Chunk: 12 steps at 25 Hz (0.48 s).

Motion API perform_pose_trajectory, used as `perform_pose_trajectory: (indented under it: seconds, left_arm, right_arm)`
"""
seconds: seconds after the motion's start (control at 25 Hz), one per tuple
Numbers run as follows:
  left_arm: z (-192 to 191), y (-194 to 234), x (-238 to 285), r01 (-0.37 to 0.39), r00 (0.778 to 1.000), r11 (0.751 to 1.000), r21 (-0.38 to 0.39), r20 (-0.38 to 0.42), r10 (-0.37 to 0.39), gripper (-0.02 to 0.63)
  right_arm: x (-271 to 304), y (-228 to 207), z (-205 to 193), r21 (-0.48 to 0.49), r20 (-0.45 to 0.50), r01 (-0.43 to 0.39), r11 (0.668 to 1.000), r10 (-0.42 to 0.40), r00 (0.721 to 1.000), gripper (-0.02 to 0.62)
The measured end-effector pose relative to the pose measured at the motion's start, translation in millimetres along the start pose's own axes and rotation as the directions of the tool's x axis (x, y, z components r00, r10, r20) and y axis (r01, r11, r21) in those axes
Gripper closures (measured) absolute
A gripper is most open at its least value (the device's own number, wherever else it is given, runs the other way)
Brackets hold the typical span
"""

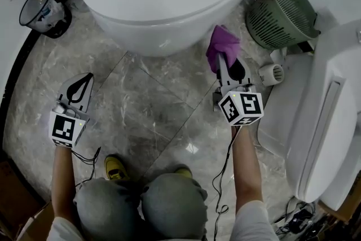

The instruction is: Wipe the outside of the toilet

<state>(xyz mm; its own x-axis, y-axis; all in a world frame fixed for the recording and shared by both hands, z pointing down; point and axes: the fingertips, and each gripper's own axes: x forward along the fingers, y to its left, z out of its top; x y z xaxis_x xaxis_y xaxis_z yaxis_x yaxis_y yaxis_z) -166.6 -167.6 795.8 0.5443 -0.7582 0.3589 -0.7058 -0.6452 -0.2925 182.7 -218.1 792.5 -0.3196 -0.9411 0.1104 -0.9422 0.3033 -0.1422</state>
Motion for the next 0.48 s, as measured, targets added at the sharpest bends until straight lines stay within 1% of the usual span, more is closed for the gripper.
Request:
perform_pose_trajectory:
  seconds: [0.08, 0.12, 0.2, 0.28, 0.32, 0.48]
  left_arm:
    - [-10, 3, -3, -0.008, 0.999, 1.000, 0.008, -0.040, 0.008, 0.589]
    - [-11, 5, -4, -0.011, 0.999, 1.000, 0.006, -0.046, 0.012, 0.589]
    - [-5, 6, -4, -0.012, 1.000, 1.000, -0.003, -0.017, 0.012, 0.589]
    - [4, 5, -4, -0.007, 0.999, 1.000, -0.011, 0.031, 0.008, 0.589]
    - [6, 6, -5, -0.007, 0.999, 1.000, -0.008, 0.041, 0.007, 0.589]
    - [-1, 13, -14, -0.021, 0.999, 1.000, 0.012, 0.040, 0.021, 0.589]
  right_arm:
    - [-3, 28, -5, -0.022, -0.005, -0.074, 0.997, 0.074, 0.997, 0.503]
    - [-3, 43, -8, -0.016, -0.004, -0.114, 0.993, 0.113, 0.994, 0.503]
    - [-3, 72, -17, 0.014, -0.004, -0.189, 0.982, 0.189, 0.982, 0.503]
    - [-1, 101, -26, 0.004, -0.018, -0.259, 0.966, 0.259, 0.966, 0.503]
    - [2, 115, -31, -0.006, -0.029, -0.286, 0.958, 0.286, 0.958, 0.503]
    - [13, 164, -47, 0.014, -0.048, -0.381, 0.924, 0.382, 0.923, 0.503]
